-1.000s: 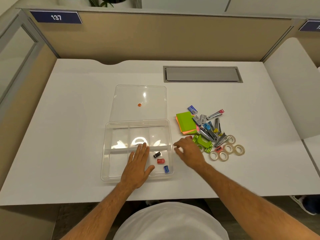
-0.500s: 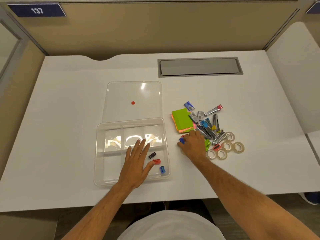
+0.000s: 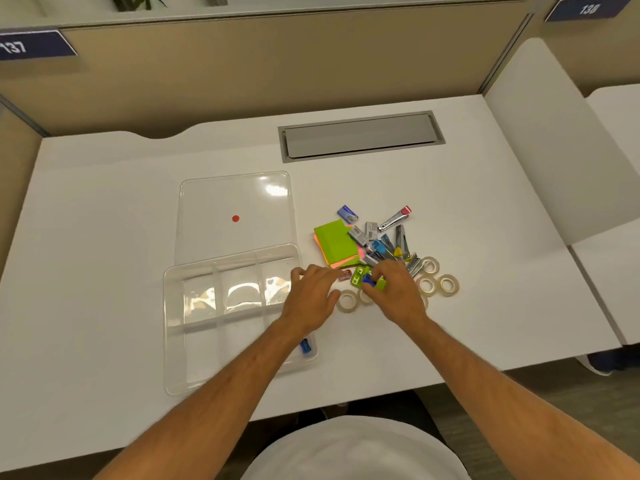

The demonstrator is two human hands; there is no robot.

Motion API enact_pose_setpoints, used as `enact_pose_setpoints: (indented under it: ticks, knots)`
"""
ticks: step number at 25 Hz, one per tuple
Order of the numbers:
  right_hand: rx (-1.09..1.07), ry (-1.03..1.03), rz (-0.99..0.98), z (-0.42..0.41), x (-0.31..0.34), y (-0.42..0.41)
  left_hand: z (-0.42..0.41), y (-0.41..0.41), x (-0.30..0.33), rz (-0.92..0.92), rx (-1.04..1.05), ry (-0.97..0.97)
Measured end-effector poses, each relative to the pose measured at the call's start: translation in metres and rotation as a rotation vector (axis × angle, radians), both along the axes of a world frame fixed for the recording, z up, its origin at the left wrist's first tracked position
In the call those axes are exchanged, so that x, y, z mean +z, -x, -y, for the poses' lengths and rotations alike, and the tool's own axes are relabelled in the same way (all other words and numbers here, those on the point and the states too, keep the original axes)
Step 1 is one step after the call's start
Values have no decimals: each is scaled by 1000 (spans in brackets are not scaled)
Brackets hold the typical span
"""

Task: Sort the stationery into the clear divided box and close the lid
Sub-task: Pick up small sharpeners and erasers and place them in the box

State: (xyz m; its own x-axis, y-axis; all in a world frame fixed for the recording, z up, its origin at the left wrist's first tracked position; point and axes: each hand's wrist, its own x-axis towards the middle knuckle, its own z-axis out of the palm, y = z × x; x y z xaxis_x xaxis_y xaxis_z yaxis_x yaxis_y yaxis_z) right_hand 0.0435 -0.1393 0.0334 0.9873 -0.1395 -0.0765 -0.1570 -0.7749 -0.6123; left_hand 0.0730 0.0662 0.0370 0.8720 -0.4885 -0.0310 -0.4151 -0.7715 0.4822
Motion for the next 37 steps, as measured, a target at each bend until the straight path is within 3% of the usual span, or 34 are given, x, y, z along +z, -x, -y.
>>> enact_pose_setpoints:
  ticks: [7,12,16,23,29,32,37]
  knots:
    - [-11,-128,-118,68,12,16,48,-25,-24,-230,90,-109]
    - [16,-25,-151,104,-2,15,66,-30,-35,-138,56,-341]
    - [75,11,-189,119,-16,10,75,-25,-38,-122,65,-410]
    - [402,195,-247,130,-32,0,77,-15,-28,-141,212,-311]
    - [722,538,-167,128,-35,-10,68,11,-11,-104,291,-221]
    - [775,613,-149,124,-36,-9,65,26,-6,-123,292,-181]
    - [684,567,-239,112,-36,-4,59,37,1,-137,286,-130]
